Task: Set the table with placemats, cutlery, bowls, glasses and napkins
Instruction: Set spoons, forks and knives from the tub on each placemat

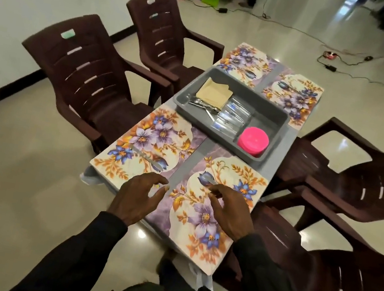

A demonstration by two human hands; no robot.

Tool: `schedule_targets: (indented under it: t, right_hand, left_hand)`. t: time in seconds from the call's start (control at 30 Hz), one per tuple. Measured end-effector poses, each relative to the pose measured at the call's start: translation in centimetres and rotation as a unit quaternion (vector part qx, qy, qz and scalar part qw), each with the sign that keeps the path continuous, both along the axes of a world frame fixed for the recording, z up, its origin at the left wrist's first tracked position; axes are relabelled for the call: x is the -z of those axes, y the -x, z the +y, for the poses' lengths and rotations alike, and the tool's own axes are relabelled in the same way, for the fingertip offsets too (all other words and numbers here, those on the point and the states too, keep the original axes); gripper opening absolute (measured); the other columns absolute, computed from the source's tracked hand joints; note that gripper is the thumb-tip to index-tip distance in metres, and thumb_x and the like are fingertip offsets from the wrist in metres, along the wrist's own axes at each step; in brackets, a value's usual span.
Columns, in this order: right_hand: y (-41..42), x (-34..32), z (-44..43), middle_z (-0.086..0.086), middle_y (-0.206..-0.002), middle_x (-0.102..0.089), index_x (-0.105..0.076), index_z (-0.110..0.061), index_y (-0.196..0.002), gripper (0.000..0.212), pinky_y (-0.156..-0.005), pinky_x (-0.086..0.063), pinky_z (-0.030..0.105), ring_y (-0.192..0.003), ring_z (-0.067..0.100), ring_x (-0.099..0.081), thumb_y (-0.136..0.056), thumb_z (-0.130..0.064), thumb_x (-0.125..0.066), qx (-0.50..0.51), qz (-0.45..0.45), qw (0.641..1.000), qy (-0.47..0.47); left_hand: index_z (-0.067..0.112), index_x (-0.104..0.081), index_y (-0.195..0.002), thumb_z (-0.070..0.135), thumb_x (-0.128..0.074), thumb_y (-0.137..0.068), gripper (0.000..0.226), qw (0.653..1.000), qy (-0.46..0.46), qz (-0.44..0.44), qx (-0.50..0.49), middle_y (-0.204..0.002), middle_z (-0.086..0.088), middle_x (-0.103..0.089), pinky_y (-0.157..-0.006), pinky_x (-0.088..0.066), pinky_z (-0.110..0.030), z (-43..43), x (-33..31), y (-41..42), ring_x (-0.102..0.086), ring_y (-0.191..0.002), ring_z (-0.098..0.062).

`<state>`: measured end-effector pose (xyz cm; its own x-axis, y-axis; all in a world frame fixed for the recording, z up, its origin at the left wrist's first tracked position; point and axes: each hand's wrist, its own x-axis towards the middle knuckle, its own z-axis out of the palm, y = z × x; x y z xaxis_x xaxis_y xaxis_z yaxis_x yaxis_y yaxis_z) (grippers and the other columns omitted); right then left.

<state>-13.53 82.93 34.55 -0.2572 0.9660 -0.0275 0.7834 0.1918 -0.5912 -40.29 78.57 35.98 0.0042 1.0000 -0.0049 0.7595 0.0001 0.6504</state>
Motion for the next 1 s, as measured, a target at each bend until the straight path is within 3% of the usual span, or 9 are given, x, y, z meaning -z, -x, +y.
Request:
schedule_targets:
  t: [0.2, 0.3, 0.43, 0.6, 1.0]
  right_hand:
    - [0.4, 1.1, 7.2, -0.004, -0.105, -0.073, -0.068, -0.022, -0.11, 0.021, -0.082, -0.053, 0.039, -0.095, 0.018, -0.066, -0.098, -0.031, -0.055, 0.02, 0.012, 1.0, 0.002]
    - [0.1, 1.6, 10.4, -0.006, -0.103, -0.072, -0.069, -0.023, -0.112, 0.019, -0.082, -0.051, 0.034, -0.095, 0.016, -0.065, -0.097, -0.028, -0.059, 0.035, 0.026, 0.999, 0.014]
    - [-0.5, 2.1, 14.1, -0.009, -0.1, -0.072, -0.067, -0.029, -0.109, 0.017, -0.078, -0.052, 0.038, -0.092, 0.019, -0.065, -0.096, -0.033, -0.057, 0.028, 0.006, 0.999, 0.024]
    - [-1.2, 1.9, 17.7, -0.002, -0.108, -0.073, -0.068, -0.022, -0.112, 0.018, -0.081, -0.054, 0.041, -0.099, 0.023, -0.066, -0.097, -0.026, -0.059, 0.036, -0.002, 0.999, 0.013]
    - [0.2, 3.2, 23.7, 0.0, -0.115, -0.073, -0.069, -0.018, -0.12, 0.024, -0.085, -0.054, 0.034, -0.102, 0.02, -0.067, -0.1, -0.025, -0.057, 0.036, -0.016, 0.999, 0.032]
  left_hand:
    - [0.022, -0.073, -0.114, 0.05, -0.058, -0.094, 0.037, 1.0, 0.012, 0.022, 0.003, -0.114, 0.007, -0.074, -0.086, -0.052, -0.026, 6.6, 0.5, 1.0, -0.068, -0.101, -0.012]
    - [0.025, -0.072, -0.112, 0.053, -0.054, -0.094, 0.038, 1.0, 0.019, 0.017, 0.0, -0.114, 0.011, -0.073, -0.087, -0.052, -0.025, 9.6, 0.8, 1.0, -0.067, -0.1, -0.008]
    - [0.025, -0.072, -0.112, 0.05, -0.054, -0.096, 0.035, 0.999, 0.035, 0.015, 0.005, -0.114, 0.012, -0.073, -0.086, -0.051, -0.023, 13.5, 1.0, 0.6, -0.066, -0.098, -0.007]
    - [0.025, -0.072, -0.112, 0.038, -0.063, -0.1, 0.019, 0.999, 0.024, 0.018, 0.022, -0.112, 0.012, -0.073, -0.081, -0.047, -0.016, 17.5, 1.3, -0.3, -0.066, -0.1, -0.007]
    - [0.025, -0.072, -0.116, 0.036, -0.064, -0.1, 0.021, 0.998, 0.041, 0.017, 0.053, -0.116, 0.008, -0.073, -0.09, -0.055, -0.03, 26.3, 3.5, 0.4, -0.066, -0.103, -0.011]
